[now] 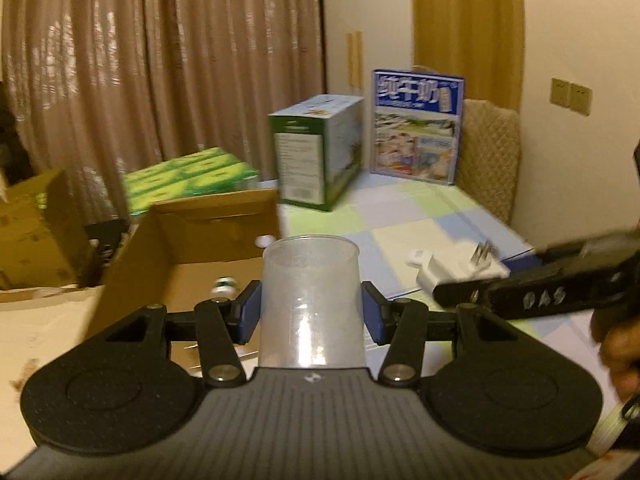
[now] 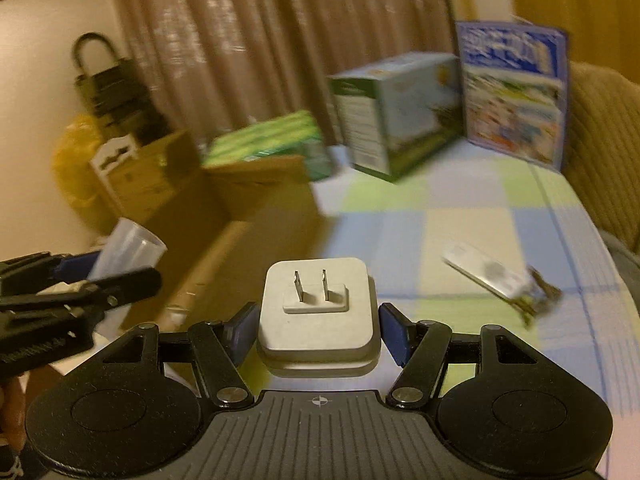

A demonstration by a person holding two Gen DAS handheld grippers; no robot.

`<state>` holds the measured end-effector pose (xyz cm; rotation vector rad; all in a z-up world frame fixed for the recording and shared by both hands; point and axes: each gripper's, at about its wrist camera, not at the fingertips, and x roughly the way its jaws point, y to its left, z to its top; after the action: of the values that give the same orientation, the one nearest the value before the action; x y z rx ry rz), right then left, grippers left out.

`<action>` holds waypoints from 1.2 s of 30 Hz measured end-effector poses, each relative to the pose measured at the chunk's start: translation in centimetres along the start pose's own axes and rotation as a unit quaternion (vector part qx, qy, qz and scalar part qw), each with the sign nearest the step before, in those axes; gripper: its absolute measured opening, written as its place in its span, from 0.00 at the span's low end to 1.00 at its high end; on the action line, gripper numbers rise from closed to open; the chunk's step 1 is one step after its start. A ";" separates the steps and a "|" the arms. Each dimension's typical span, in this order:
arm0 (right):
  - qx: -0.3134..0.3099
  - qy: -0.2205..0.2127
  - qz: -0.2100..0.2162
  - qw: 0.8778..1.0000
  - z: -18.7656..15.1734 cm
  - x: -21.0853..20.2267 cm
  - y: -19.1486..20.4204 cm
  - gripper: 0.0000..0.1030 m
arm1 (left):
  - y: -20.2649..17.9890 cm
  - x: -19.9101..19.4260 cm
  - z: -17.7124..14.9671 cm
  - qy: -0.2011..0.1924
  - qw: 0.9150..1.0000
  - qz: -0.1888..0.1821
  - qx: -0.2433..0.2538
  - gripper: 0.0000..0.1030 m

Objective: Organize rigid objects
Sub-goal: 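Carry cup and plug into the box, opening the left gripper while the right gripper releases the plug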

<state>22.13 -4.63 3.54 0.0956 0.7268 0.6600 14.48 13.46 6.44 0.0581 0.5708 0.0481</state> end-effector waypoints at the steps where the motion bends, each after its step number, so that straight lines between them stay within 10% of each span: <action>1: -0.006 -0.002 0.007 1.000 0.3 0.2 1.0 0.60 | 1.0 -0.3 -0.1 0.004 1.000 0.004 0.000 0.46; 15: -0.018 0.036 0.057 0.998 3.7 7.4 9.2 0.60 | 12.6 0.5 -1.4 0.041 0.997 0.054 -0.026 0.46; 36: -0.015 0.059 0.056 0.997 2.7 11.8 10.1 0.60 | 13.9 4.7 -2.9 0.061 0.996 0.033 -0.049 0.46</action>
<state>25.08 10.74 1.76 0.0715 0.8291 0.7888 16.46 27.77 2.44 -0.0206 0.6879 0.1445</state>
